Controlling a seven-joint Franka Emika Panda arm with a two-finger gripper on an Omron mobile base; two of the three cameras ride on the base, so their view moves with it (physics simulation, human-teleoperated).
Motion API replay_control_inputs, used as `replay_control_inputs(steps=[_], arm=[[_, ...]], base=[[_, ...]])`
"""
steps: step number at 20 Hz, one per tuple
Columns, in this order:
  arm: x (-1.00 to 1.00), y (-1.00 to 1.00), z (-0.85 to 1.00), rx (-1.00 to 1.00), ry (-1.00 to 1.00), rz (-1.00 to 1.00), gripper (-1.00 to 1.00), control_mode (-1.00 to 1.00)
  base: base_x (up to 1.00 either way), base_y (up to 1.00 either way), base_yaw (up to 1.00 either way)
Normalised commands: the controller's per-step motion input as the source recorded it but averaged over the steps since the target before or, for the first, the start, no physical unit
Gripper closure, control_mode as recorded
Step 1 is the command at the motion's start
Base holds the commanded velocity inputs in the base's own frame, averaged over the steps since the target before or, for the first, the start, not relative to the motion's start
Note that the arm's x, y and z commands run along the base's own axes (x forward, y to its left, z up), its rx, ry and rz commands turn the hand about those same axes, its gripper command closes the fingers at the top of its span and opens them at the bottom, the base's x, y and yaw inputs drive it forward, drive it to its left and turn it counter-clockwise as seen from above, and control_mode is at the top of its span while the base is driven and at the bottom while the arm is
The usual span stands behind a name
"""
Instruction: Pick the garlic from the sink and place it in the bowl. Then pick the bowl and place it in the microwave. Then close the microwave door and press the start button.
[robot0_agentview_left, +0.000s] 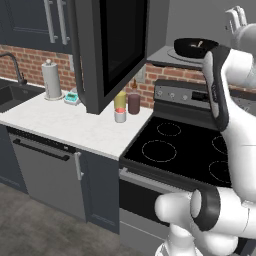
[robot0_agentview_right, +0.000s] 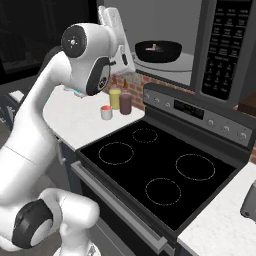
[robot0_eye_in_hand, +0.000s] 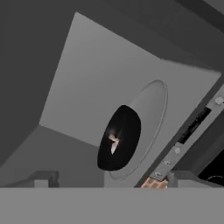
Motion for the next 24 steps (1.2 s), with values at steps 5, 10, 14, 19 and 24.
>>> replay_control_inputs(steps=[5, 10, 14, 19, 24], arm=[[-1.0, 0.46, -0.07, 0.0, -0.27, 0.02, -1.0, -1.0], [-1.0, 0.69, 0.0, 0.03, -0.07, 0.0, -1.0, -1.0], [-1.0, 0.76, 0.0, 0.05, 0.14, 0.0, -1.0, -1.0], [-1.0, 0.73, 0.0, 0.07, 0.11, -0.02, -1.0, -1.0], [-1.0, 0.78, -0.06, 0.12, 0.05, -0.09, -1.0, -1.0]], base=[[0.0, 0.0, 0.0], [0.0, 0.0, 0.0], [0.0, 0.0, 0.0], [0.0, 0.0, 0.0], [0.0, 0.0, 0.0]])
